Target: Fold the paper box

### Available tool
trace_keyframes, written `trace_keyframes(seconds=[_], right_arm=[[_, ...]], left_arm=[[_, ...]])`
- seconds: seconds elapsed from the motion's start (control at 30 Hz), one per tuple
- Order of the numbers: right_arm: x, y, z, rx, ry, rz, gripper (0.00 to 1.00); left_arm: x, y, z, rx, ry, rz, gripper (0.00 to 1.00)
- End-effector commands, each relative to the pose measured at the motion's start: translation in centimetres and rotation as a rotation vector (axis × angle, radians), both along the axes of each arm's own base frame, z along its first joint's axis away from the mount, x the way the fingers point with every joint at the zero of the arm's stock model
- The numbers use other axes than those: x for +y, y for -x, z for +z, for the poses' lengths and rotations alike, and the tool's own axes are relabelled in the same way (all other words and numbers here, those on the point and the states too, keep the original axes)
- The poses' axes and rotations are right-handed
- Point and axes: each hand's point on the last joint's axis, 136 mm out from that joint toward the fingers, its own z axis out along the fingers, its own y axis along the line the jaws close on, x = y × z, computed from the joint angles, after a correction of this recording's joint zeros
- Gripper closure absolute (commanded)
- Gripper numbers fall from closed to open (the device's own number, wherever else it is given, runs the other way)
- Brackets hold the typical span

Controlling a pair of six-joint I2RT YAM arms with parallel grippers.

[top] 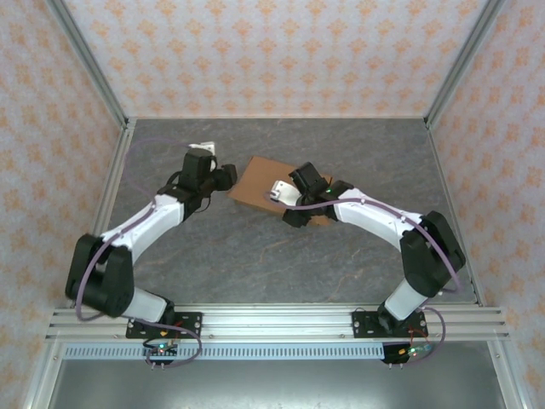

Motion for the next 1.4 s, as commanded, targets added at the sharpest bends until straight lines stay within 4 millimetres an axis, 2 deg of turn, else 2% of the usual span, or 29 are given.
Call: trace_keyframes(seconds=[0.0,0.17,0.27,0.57,0.63,0.7,0.77,0.83,0.93,1.0,1.1,1.37], right_arm=[[0.1,0.4,-1.6,0.034,-0.006,-0.017,0.51],[-0.2,0.5,-2.3,0.024,-0.019,-0.044,0.40],[-0.1,0.5,-1.7,0.010,-0.052,-0.065,0.36],[1.3,0.8,6.0,-0.049,-0.311,-0.115,0.26],[0.4,-0.1,7.7,-0.041,-0.384,-0.215,0.25],[-1.8,-1.6,8.4,-0.004,-0.449,-0.377,0.25],[-5.0,-3.3,7.7,0.061,-0.495,-0.573,0.25],[-7.9,-4.4,5.8,0.137,-0.532,-0.763,0.26],[-10.7,-5.4,3.1,0.226,-0.581,-0.938,0.26],[-11.5,-5.7,1.6,0.293,-0.623,-1.005,0.26],[-11.3,-6.2,-0.5,0.349,-0.615,-1.034,0.27],[-11.5,-6.8,-3.4,0.364,-0.569,-1.055,0.36]], left_arm=[[-1.7,0.6,-2.5,0.127,0.002,-0.132,0.36],[-2.9,1.1,-6.5,0.229,0.040,-0.177,0.38],[-3.1,1.6,-8.4,0.253,0.057,-0.166,0.40],[-2.9,1.8,-9.7,0.259,0.058,-0.143,0.44],[-2.9,1.9,-9.7,0.259,0.061,-0.142,0.45],[-2.9,2.0,-9.8,0.260,0.057,-0.147,0.45],[-3.0,2.0,-9.8,0.263,0.058,-0.147,0.45],[-3.1,2.0,-9.8,0.259,0.070,-0.148,0.45],[-3.7,2.1,-9.5,0.256,0.101,-0.158,0.45],[-4.0,2.2,-9.5,0.258,0.124,-0.159,0.45],[-4.3,2.2,-9.5,0.272,0.153,-0.151,0.45],[-4.5,2.5,-10.2,0.292,0.168,-0.155,0.48]])
